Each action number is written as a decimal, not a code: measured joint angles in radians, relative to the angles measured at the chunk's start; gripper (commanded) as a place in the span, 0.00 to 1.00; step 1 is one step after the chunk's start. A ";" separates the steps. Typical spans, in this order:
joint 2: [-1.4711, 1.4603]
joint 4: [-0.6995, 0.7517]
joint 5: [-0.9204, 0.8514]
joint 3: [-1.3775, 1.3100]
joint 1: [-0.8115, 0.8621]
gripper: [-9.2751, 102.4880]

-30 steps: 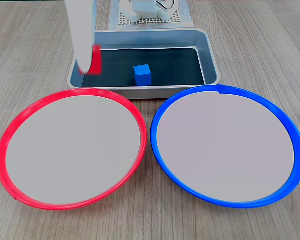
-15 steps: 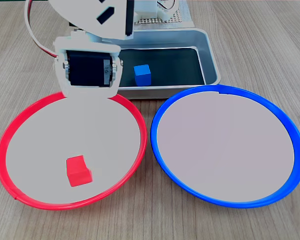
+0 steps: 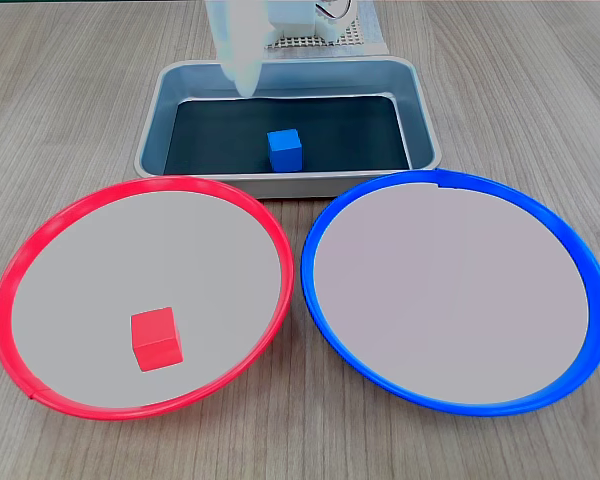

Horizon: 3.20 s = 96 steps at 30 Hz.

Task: Move two blocks tray to matching dishes

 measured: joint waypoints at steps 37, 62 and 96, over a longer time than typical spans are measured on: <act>-0.210 -0.098 0.158 -0.087 -0.181 0.08; -0.640 -0.345 0.230 -0.549 -0.402 0.10; 1.473 -0.503 0.518 1.210 -0.106 0.08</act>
